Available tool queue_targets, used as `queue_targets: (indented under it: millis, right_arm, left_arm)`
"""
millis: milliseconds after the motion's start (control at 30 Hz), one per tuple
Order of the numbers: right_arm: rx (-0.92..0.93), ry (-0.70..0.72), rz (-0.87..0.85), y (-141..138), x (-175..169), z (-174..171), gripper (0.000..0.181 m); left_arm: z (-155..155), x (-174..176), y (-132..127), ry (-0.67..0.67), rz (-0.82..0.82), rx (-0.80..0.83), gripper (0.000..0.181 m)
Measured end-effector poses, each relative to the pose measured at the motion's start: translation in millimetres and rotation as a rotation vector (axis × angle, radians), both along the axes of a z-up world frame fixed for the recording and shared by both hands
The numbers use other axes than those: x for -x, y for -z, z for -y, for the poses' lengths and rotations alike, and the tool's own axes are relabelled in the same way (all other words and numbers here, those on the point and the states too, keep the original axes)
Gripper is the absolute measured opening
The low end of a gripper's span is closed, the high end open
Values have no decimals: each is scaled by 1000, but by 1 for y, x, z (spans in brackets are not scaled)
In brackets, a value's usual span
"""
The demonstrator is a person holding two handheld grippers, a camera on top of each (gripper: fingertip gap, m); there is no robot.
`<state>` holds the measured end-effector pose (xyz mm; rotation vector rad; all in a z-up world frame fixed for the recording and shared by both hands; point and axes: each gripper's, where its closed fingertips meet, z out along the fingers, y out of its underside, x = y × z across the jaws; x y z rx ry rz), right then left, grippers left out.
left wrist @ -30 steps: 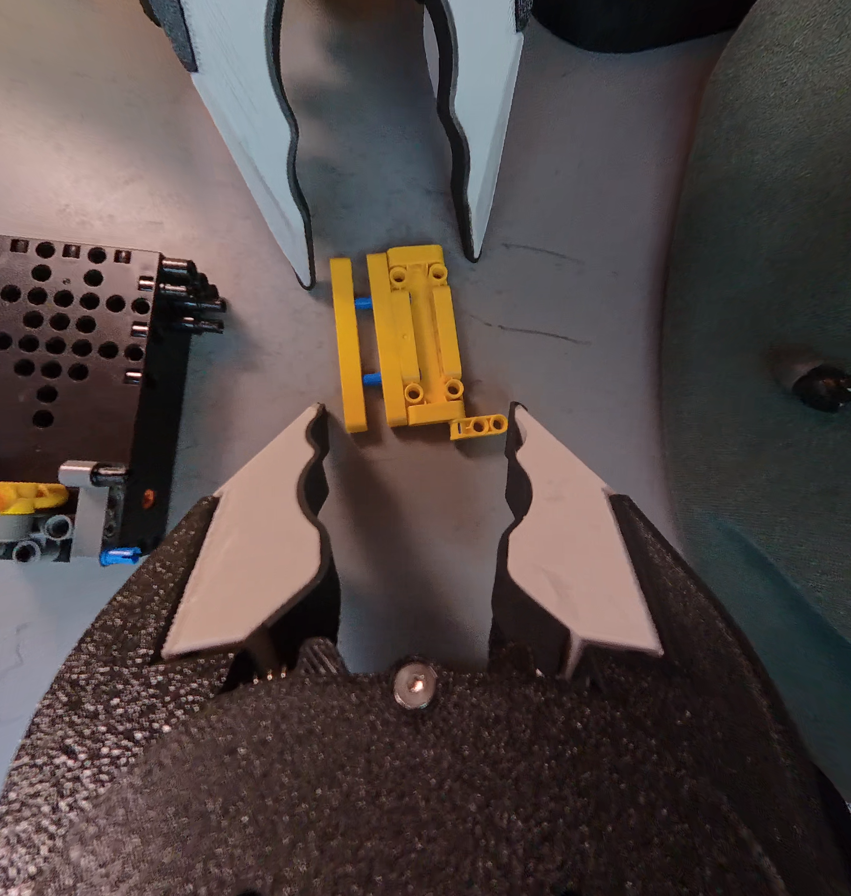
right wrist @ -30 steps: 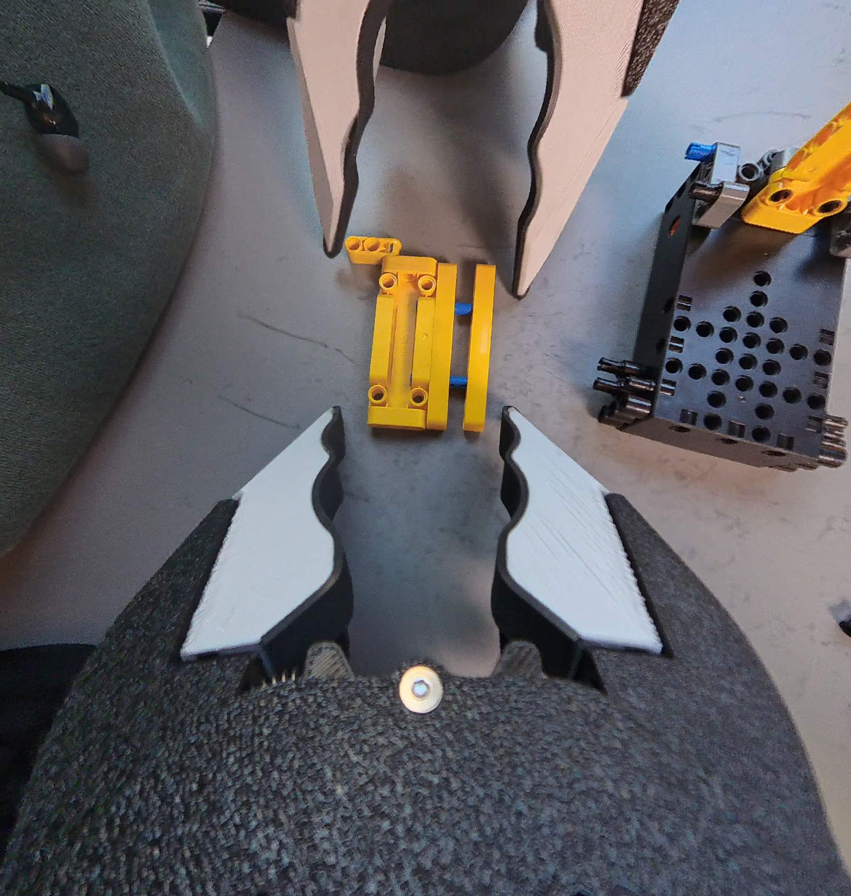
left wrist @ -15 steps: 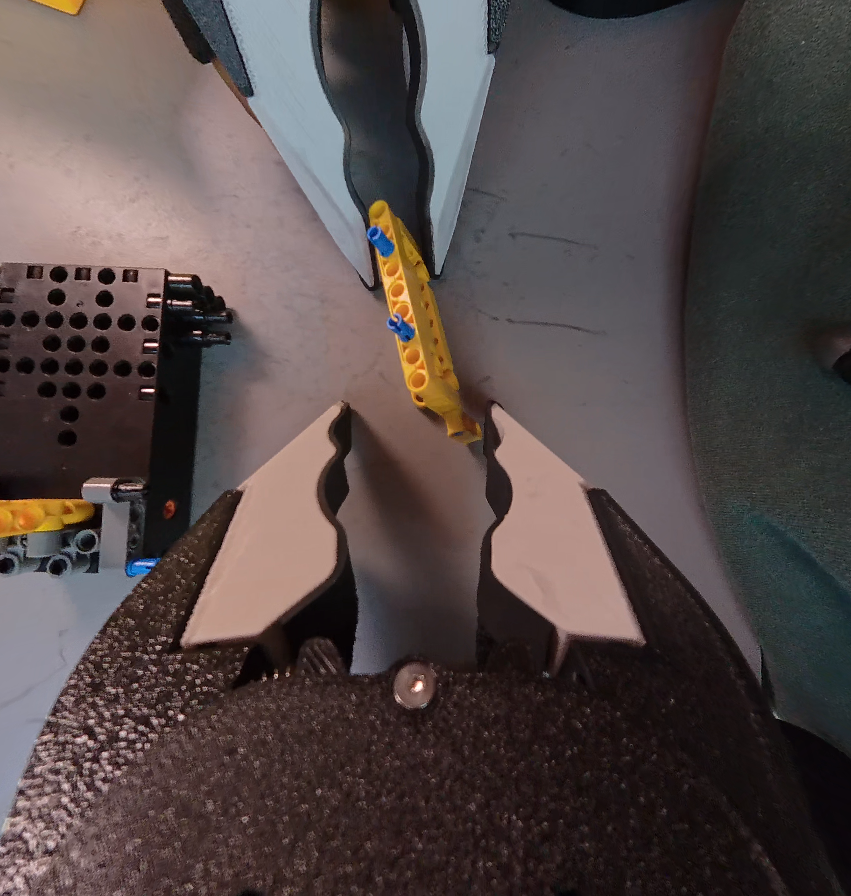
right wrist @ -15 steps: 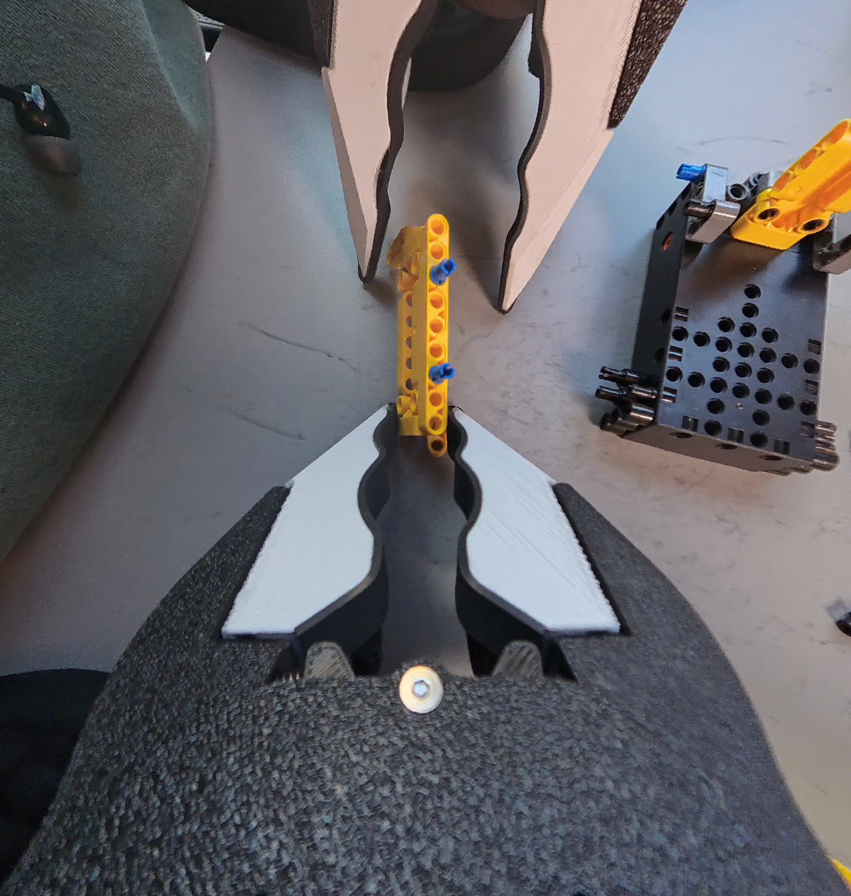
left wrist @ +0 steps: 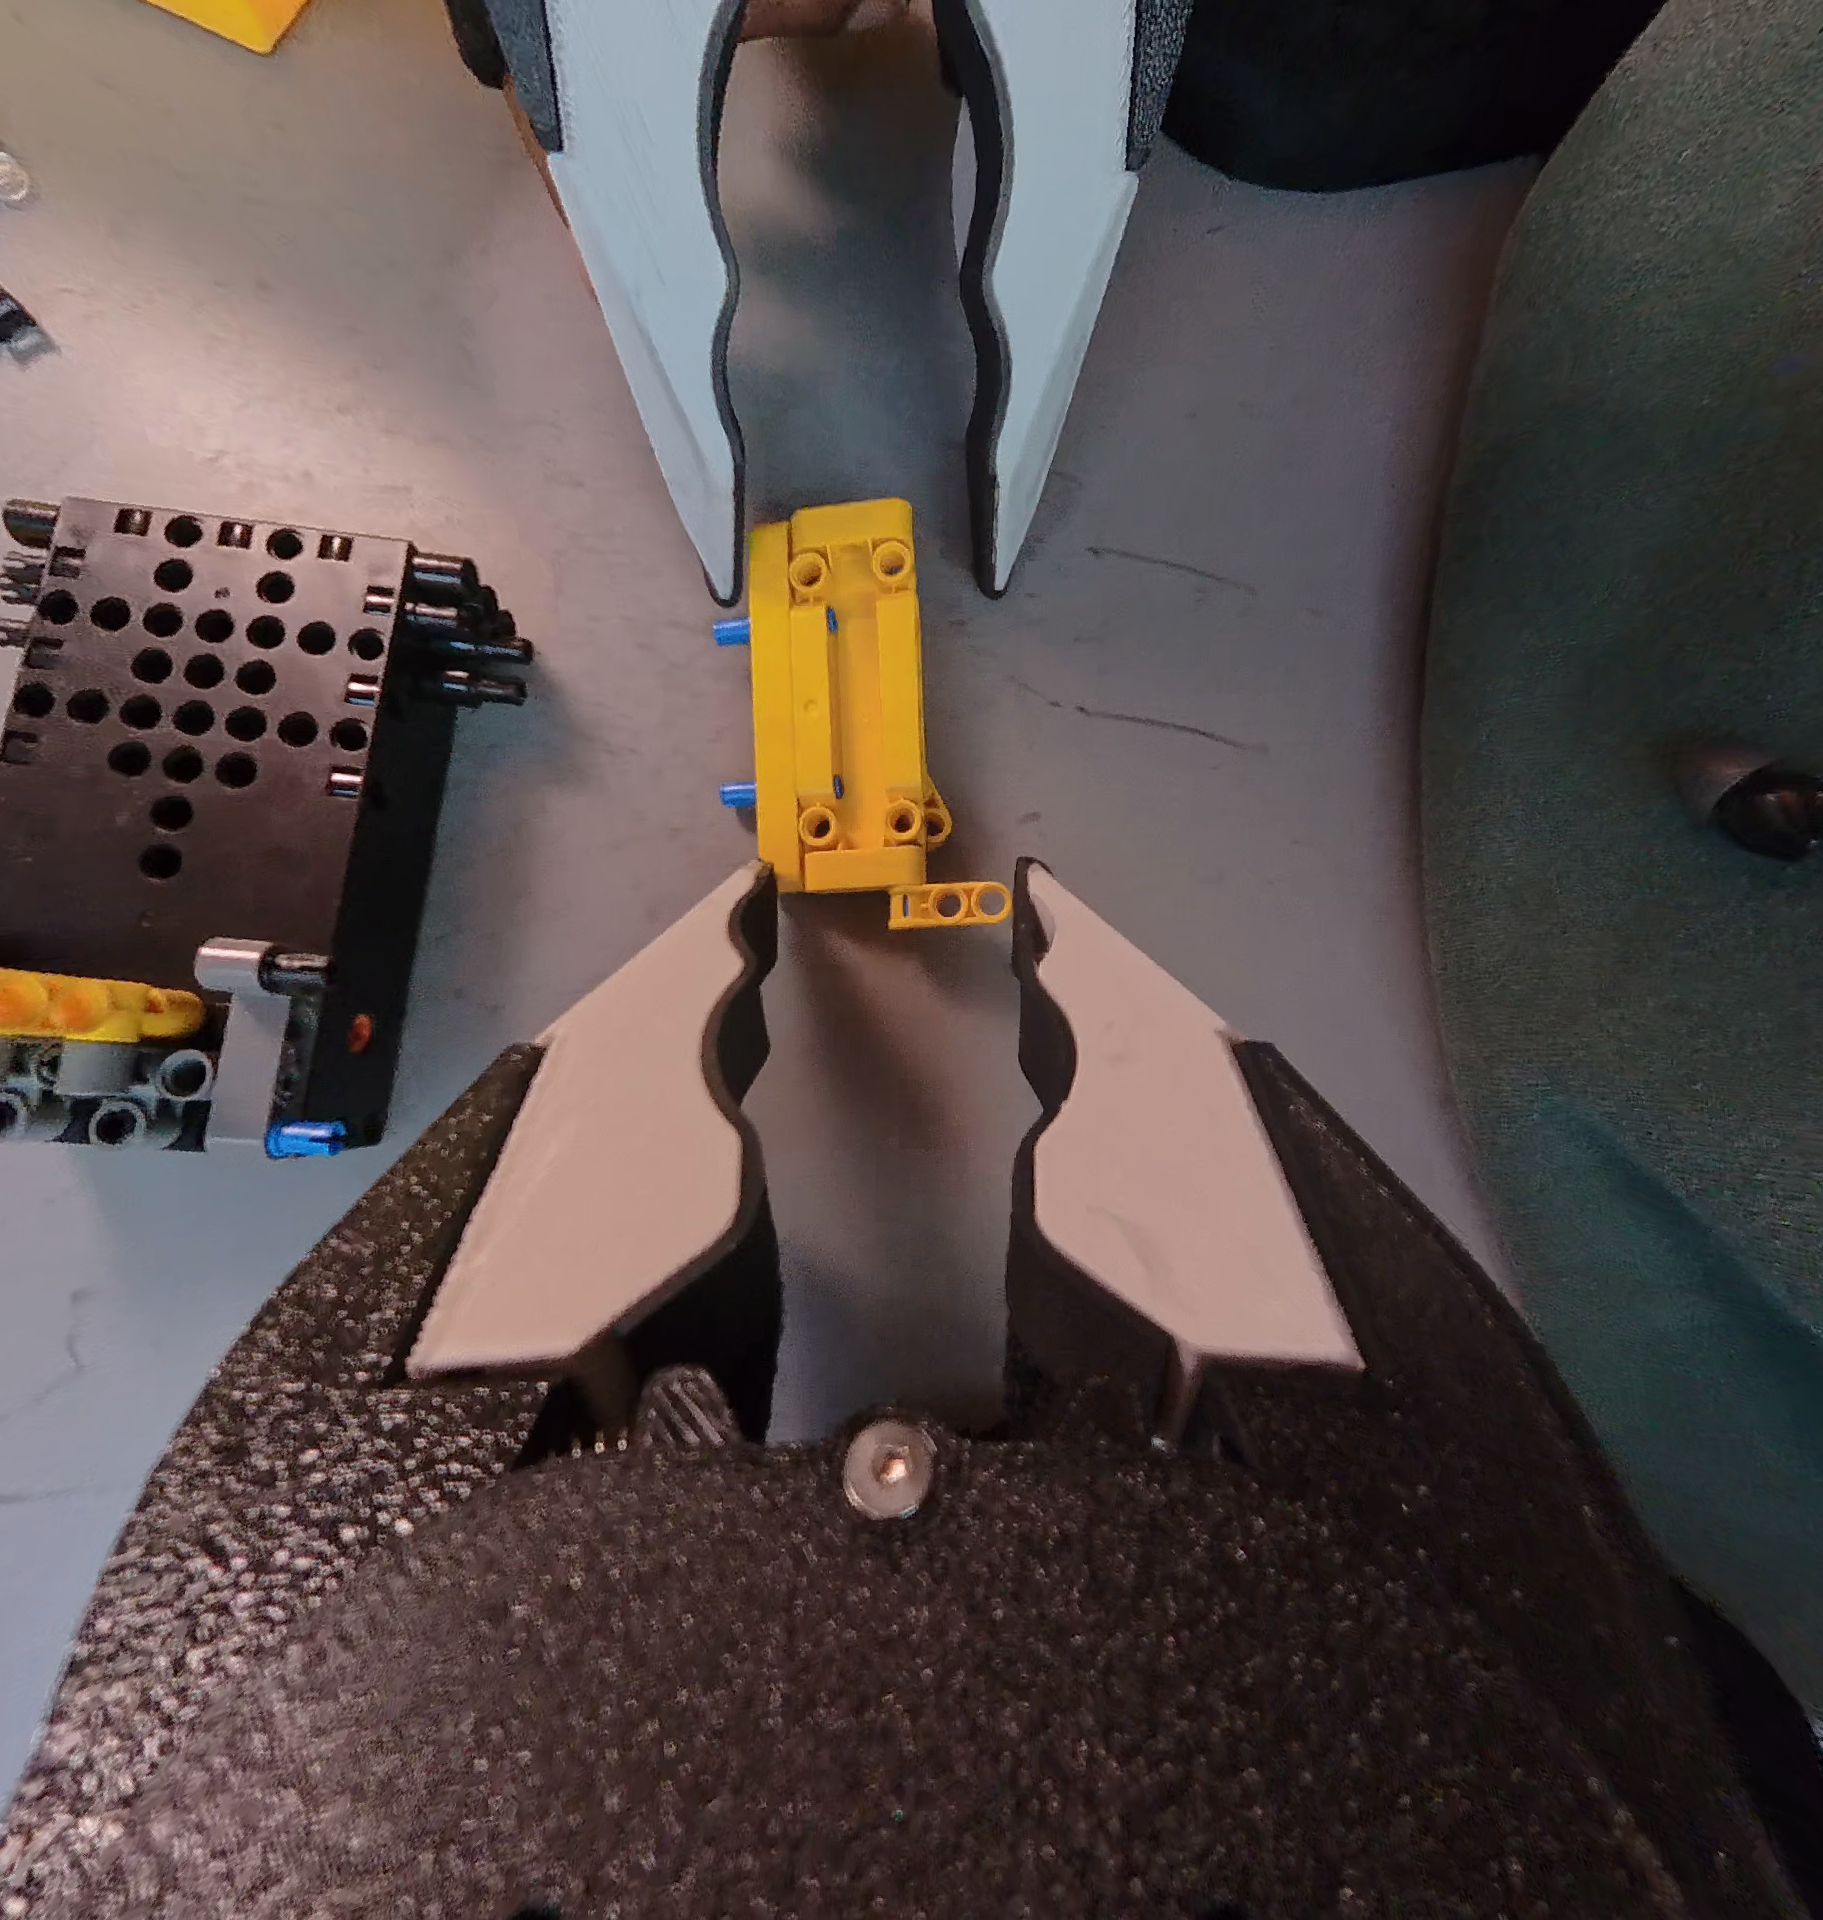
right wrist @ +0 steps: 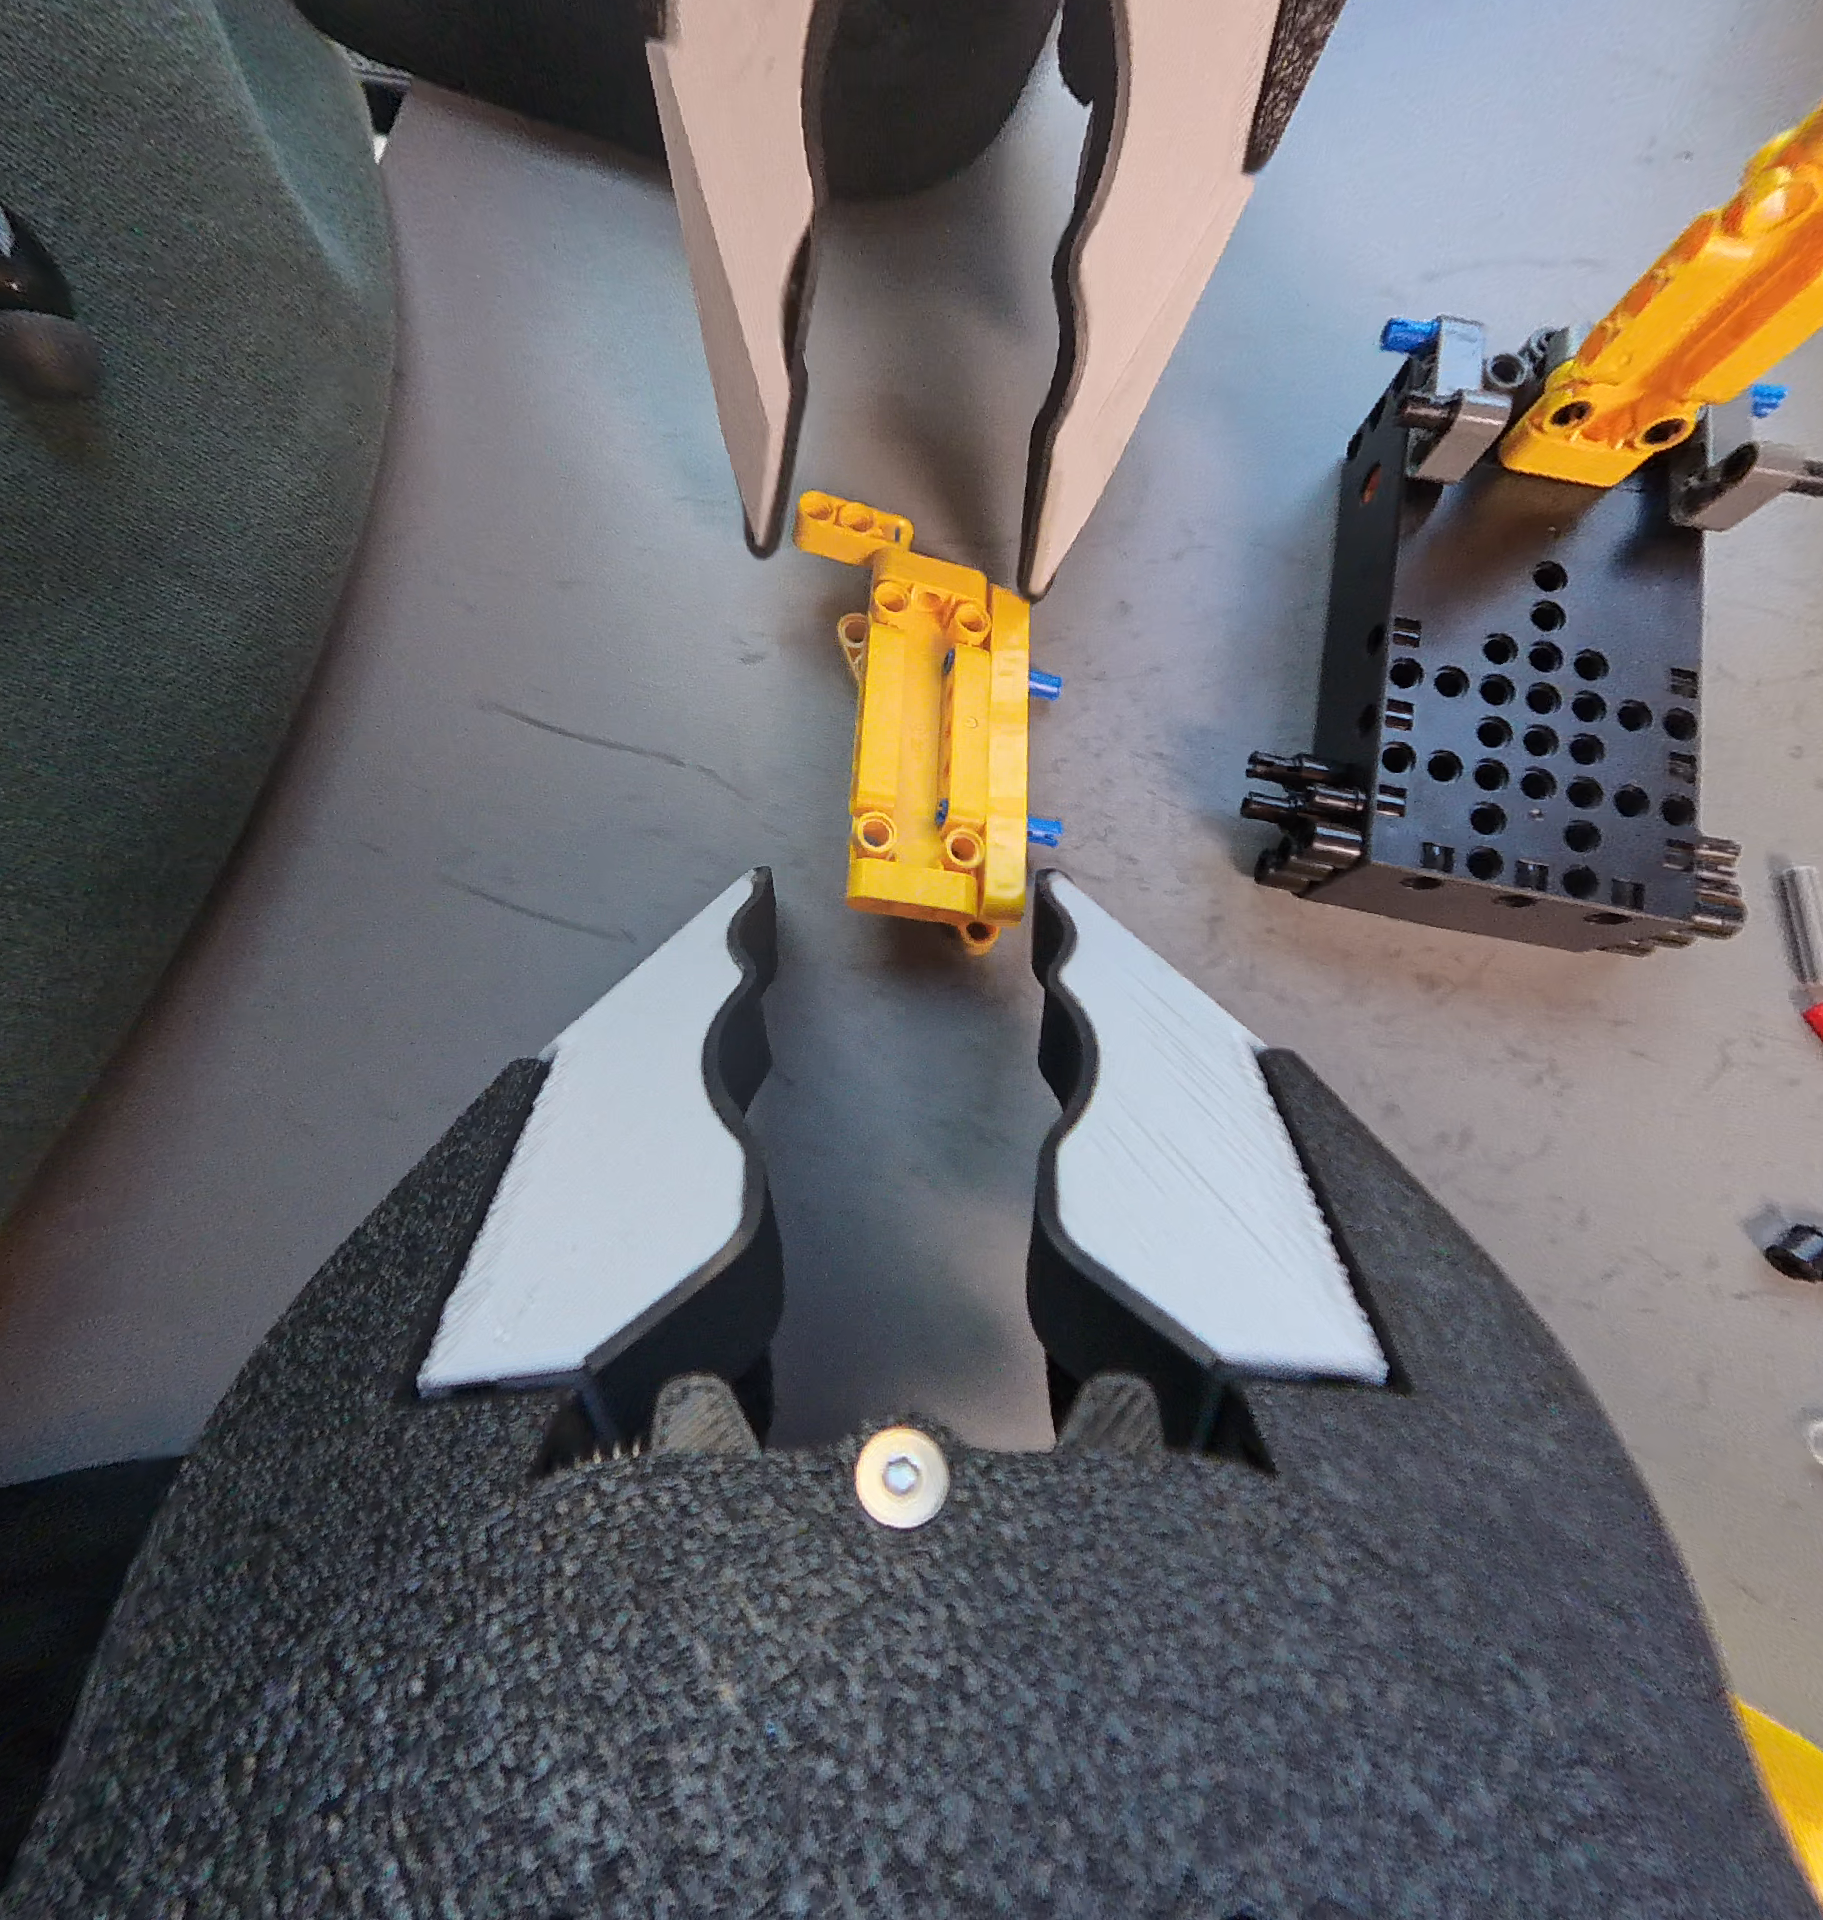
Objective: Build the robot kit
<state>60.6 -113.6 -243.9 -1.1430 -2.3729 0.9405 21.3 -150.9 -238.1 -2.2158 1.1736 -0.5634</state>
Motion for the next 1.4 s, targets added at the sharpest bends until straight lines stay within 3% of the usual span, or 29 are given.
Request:
queue_targets:
  millis: [67,167,267,367,433,500,533,567,667,833,967,1167,1233,1400]
  right_arm:
    - [-21,15,-19,-1,2,1,34]
    - [-48,15,-95,-6,2,4,34]
    - [-132,-9,-311,-24,1,11,33]
    - [-362,-26,-515,-39,-3,10,33]
    - [-477,-42,-633,-51,-5,16,33]
    - [-579,-59,-700,-59,-4,23,33]
    - [-617,-62,-719,-61,-3,24,33]
    - [-643,-67,-720,-61,-3,25,33]
    - [-579,-23,-671,-54,-5,21,34]
    - [-176,68,-351,-38,-19,4,23]
    - [-170,15,-136,-21,-9,-4,20]
    - [-146,-122,47,0,15,15,23]
    - [-125,-141,106,3,13,16,9]
    - [-85,-62,126,3,6,8,7]
  left_arm:
    - [0,-3,0,12,-21,-31,42]
    - [0,-4,-6,4,9,-36,46]
    - [-1,-1,-19,-46,143,34,57]
    - [-5,-2,-38,-83,307,99,59]
    - [-2,-11,-52,-61,425,161,50]
    - [2,-22,-62,-31,508,208,24]
    - [5,-26,-62,-8,504,217,11]
    - [6,-28,-58,2,467,198,12]
    - [6,-28,-50,-1,336,99,10]
    - [26,-22,-32,15,131,36,7]
    - [30,-13,-21,-24,36,9,7]
    - [23,-11,-15,-47,-31,-73,7]
    - [21,-13,-15,-42,-29,-91,7]
    - [18,-16,-13,-22,-38,-126,12]
